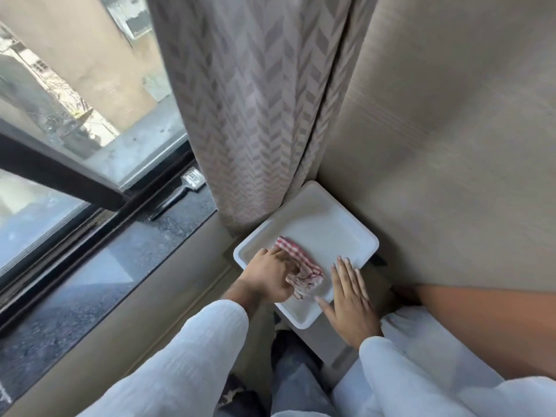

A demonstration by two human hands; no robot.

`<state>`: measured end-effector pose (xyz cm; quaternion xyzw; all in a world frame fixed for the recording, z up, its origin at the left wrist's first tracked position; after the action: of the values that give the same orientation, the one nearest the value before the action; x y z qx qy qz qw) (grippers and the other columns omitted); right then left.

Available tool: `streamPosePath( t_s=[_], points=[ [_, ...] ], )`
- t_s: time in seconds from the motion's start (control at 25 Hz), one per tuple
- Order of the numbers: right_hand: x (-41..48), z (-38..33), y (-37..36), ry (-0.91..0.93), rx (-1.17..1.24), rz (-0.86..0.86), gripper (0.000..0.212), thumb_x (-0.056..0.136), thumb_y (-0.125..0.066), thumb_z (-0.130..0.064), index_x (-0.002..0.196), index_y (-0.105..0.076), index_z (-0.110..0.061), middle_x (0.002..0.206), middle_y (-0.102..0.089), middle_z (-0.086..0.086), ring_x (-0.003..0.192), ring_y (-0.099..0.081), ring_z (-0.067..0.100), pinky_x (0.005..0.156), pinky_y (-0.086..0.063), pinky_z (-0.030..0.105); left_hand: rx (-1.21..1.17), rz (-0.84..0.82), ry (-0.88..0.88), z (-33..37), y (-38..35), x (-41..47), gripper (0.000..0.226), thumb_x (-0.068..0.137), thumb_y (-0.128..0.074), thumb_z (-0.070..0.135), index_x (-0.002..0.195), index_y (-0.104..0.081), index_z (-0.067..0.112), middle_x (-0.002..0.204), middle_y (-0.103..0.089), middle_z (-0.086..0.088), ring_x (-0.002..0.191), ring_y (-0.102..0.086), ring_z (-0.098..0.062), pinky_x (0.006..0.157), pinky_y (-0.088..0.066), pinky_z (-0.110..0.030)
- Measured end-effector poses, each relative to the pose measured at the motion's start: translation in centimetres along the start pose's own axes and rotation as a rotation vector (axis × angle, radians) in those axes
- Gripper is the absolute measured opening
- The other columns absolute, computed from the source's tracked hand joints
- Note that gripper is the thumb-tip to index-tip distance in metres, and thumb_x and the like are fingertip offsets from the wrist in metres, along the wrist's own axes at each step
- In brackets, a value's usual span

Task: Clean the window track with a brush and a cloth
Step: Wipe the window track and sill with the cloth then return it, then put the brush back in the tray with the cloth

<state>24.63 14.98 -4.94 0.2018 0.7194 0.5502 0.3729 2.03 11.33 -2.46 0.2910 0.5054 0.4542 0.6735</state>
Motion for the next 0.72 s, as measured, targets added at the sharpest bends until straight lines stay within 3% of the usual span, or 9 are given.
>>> streamPosePath(
  t_s=[0.16, 0.28, 0.4, 0.52, 0.64, 0.72],
  points=[
    [4.4, -5.1, 3.5, 0.274, -0.057, 0.026, 0.081, 0.104, -0.030, -0.057, 0.163, -0.018, -0.003, 0.173, -0.011, 0.017, 0.161, -0.015, 0.031, 0.128, -0.009, 0.044, -0.029, 0.431, 0.024, -3.4, 2.7, -5.1, 0.047, 0.087, -0.061, 0.035, 0.121, -0.070, 0.003, 0.132, -0.065, -0.015, 0.133, -0.053, -0.035, 0.117, -0.040, -0.048],
    [8.0, -12.3, 7.1, 0.544, -0.087, 0.085, 0.082, 0.105, -0.038, -0.058, 0.162, -0.022, -0.003, 0.174, -0.016, 0.015, 0.162, -0.017, 0.028, 0.130, -0.012, 0.043, 0.054, 0.588, 0.303, -7.7, 3.9, -11.0, 0.055, 0.103, -0.054, 0.038, 0.141, -0.056, -0.001, 0.154, -0.050, -0.020, 0.150, -0.038, -0.038, 0.125, -0.028, -0.053],
    [10.9, -19.5, 9.5, 0.688, -0.138, 0.108, 0.085, 0.104, -0.036, -0.062, 0.163, -0.019, -0.002, 0.174, -0.016, 0.016, 0.162, -0.012, 0.028, 0.133, -0.019, 0.046, 0.025, 0.546, 0.667, -12.1, 4.0, -17.2, 0.069, 0.105, -0.038, 0.050, 0.152, -0.042, -0.001, 0.164, -0.036, -0.020, 0.155, -0.028, -0.037, 0.125, -0.028, -0.056],
    [12.5, -24.6, 9.7, 0.697, -0.231, 0.026, 0.092, 0.103, -0.033, -0.066, 0.164, -0.005, -0.002, 0.176, 0.001, 0.017, 0.163, 0.001, 0.030, 0.133, -0.013, 0.048, -0.048, 0.455, 0.946, -15.2, 2.6, -23.0, 0.085, 0.099, -0.023, 0.060, 0.156, -0.036, -0.002, 0.167, -0.031, -0.021, 0.156, -0.026, -0.038, 0.125, -0.027, -0.058],
    [12.5, -25.9, 8.4, 0.636, -0.292, -0.029, 0.099, 0.100, -0.031, -0.072, 0.164, 0.003, -0.003, 0.175, 0.008, 0.018, 0.163, 0.005, 0.031, 0.133, -0.010, 0.049, -0.042, 0.357, 1.052, -17.1, -0.1, -26.7, 0.098, 0.094, -0.004, 0.070, 0.161, -0.025, 0.002, 0.171, -0.020, -0.016, 0.159, -0.018, -0.033, 0.126, -0.021, -0.058],
    [12.3, -26.0, 8.4, 0.621, -0.246, -0.020, 0.099, 0.099, -0.032, -0.073, 0.164, -0.006, -0.002, 0.175, 0.000, 0.018, 0.163, -0.003, 0.032, 0.133, -0.015, 0.050, -0.024, 0.334, 1.052, -17.7, -1.3, -27.4, 0.099, 0.092, 0.002, 0.072, 0.163, -0.016, 0.006, 0.174, -0.011, -0.013, 0.161, -0.011, -0.030, 0.127, -0.016, -0.058]
  ],
)
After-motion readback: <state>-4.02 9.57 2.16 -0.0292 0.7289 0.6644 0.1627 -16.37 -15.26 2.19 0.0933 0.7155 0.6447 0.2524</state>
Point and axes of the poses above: each hand's wrist, its own x-axis towards the middle knuckle, its own y-axis out of the back of the hand, z = x × y, the point moved 3 cm from there along x, towards the middle knuckle
